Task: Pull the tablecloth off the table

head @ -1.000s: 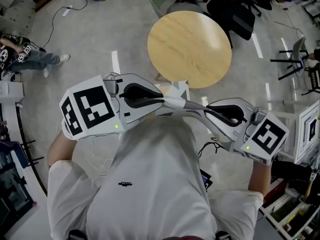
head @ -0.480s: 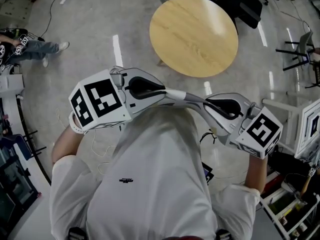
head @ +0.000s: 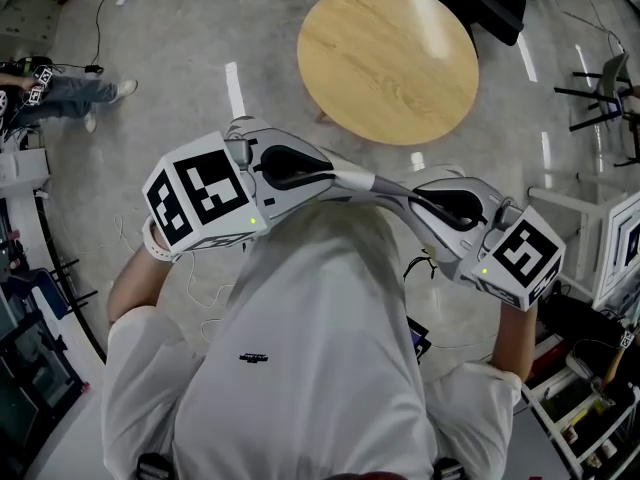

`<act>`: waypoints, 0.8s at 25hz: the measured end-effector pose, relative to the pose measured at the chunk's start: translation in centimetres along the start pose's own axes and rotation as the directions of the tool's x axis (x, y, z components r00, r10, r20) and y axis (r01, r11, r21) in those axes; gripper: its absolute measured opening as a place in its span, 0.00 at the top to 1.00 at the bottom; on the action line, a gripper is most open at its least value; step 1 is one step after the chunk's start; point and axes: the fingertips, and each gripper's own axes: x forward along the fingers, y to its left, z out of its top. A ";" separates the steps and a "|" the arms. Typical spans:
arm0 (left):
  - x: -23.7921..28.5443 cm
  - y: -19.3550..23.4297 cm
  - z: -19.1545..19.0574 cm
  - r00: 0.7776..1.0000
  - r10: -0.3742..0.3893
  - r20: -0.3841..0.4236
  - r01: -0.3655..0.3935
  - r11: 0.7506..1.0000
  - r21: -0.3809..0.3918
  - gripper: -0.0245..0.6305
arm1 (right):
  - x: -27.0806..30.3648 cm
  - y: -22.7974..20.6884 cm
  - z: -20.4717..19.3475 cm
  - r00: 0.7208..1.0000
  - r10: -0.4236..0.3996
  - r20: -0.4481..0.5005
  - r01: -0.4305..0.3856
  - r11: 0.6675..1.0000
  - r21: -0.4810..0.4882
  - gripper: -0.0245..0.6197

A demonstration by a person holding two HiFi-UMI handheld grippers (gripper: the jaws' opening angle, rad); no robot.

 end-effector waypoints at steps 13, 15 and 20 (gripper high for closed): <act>0.4 0.9 -1.6 0.999 -0.028 -0.041 0.028 1.000 0.001 0.91 | 1.6 -0.4 -0.8 1.000 0.024 -0.001 -0.024 0.999 0.042 0.91; 0.5 0.9 -1.8 0.998 -0.035 -0.044 0.035 0.999 0.003 0.91 | 1.8 -0.3 -1.1 1.000 0.030 0.005 -0.030 0.998 0.059 0.91; 1.3 0.9 -1.7 0.997 -0.056 -0.049 0.058 0.998 0.028 0.91 | 1.5 -0.3 -1.8 1.000 0.022 0.014 -0.023 0.997 0.073 0.91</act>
